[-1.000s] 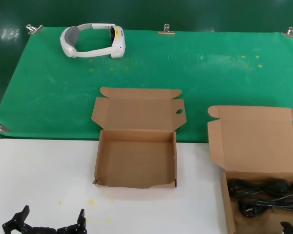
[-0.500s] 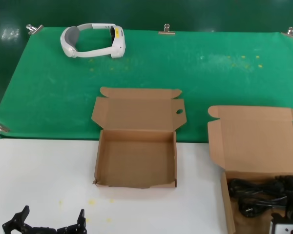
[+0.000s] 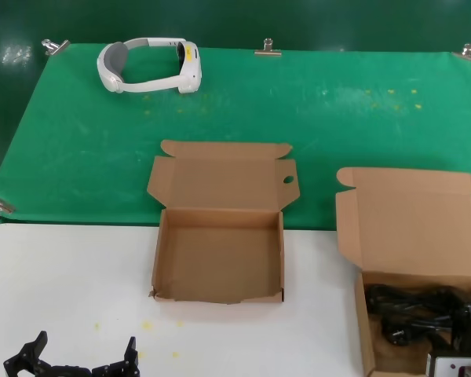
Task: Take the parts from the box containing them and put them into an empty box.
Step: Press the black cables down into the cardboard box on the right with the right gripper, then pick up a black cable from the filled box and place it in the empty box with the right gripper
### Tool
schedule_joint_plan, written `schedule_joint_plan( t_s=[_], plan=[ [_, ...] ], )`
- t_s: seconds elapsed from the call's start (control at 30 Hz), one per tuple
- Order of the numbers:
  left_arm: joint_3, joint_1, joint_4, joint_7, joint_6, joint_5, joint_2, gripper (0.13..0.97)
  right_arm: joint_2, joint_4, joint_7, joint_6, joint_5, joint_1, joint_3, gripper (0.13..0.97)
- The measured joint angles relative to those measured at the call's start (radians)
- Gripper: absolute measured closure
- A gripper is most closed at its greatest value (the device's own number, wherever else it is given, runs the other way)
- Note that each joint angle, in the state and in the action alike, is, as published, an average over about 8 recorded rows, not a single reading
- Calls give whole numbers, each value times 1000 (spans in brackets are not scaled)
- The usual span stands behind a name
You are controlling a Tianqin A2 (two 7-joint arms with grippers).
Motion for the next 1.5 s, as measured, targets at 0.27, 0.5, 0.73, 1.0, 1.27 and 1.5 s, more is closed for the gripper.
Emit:
schedule_joint_plan(
  t_s=[0.27, 0.5, 0.73, 1.0, 1.27, 1.5],
  plan=[
    [0, 0, 0, 0, 0, 0, 0, 132, -17, -26, 6, -12, 0, 1, 0, 623],
    [0, 0, 0, 0, 0, 0, 0, 132, -19, -24, 19, -5, 0, -5, 0, 747],
    [0, 0, 0, 0, 0, 0, 0, 132, -11, -8, 37, 9, 0, -9, 0, 826],
    [0, 0, 0, 0, 0, 0, 0, 132, 4, 23, 54, 29, 0, -12, 0, 863],
    [0, 0, 0, 0, 0, 0, 0, 132, 46, 118, 72, 81, 0, -17, 0, 872],
    [0, 0, 0, 0, 0, 0, 0, 132, 108, 281, 104, 166, 0, -20, 0, 874]
  ],
)
